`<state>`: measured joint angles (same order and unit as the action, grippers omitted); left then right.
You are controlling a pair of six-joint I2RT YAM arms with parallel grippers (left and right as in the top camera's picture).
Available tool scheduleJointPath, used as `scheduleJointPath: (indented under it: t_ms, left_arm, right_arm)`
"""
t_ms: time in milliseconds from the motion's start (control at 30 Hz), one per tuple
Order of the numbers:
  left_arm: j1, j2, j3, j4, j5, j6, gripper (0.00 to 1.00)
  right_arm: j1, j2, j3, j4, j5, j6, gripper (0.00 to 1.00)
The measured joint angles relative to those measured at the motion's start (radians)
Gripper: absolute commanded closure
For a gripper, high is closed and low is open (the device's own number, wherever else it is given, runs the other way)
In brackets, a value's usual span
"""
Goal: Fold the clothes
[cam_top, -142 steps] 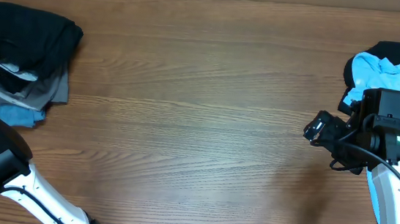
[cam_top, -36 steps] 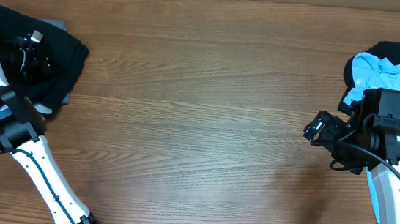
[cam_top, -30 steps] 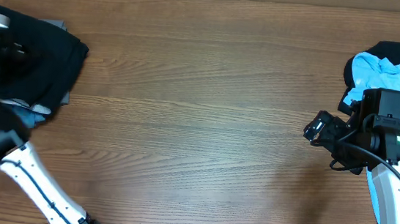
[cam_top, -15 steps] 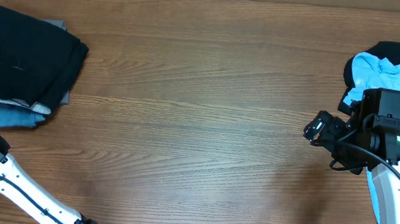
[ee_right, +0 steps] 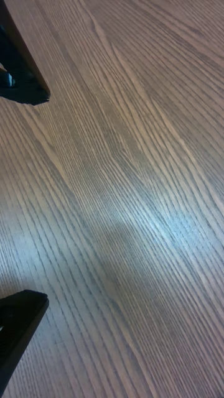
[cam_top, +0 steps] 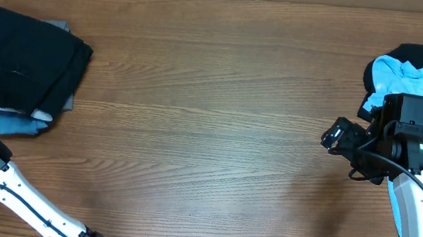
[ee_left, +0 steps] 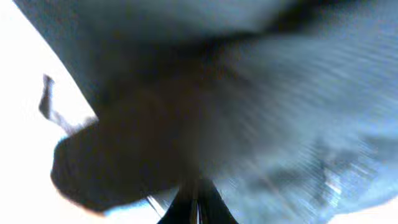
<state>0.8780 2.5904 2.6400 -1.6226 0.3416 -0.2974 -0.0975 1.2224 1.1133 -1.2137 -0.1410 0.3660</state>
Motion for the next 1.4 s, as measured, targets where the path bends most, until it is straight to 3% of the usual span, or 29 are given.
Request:
scheduleJointPath:
  t_ms: [67,133,167,200,233,267,800,1100,1400]
  left_arm:
    - [-0.026,-0.081,0.0,0.0,0.011,0.0,0.95]
    - [-0.083,-0.191,0.002,0.0,0.017,0.0,0.84]
    - [-0.091,-0.203,0.003,-0.001,0.018,0.0,0.72]
    - [-0.164,-0.277,0.016,-0.004,0.023,-0.002,0.48]
    - [-0.211,-0.308,0.024,-0.01,0.027,-0.007,0.17]
    - [-0.261,-0.331,0.031,-0.015,0.031,-0.008,0.0]
    - [-0.949,-0.32,0.031,-0.023,0.044,-0.015,0.0]
    - [-1.11,-0.32,0.031,-0.023,0.044,-0.015,0.0]
    - [-1.132,-0.32,0.031,-0.023,0.044,-0.015,0.0]
  right_arm:
    - [0.0,0.0,0.0,0.0,0.0,0.0,0.0]
    - [0.0,0.0,0.0,0.0,0.0,0.0,0.0]
    - [0.0,0.0,0.0,0.0,0.0,0.0,0.0]
    - [0.0,0.0,0.0,0.0,0.0,0.0,0.0]
    - [0.0,0.0,0.0,0.001,0.0,0.0,0.0]
    - [0.0,0.0,0.0,0.0,0.0,0.0,0.0]
    - [0.0,0.0,0.0,0.0,0.0,0.0,0.0]
    - [0.0,0.0,0.0,0.0,0.0,0.0,0.0]
    - [0.0,0.0,0.0,0.0,0.0,0.0,0.0]
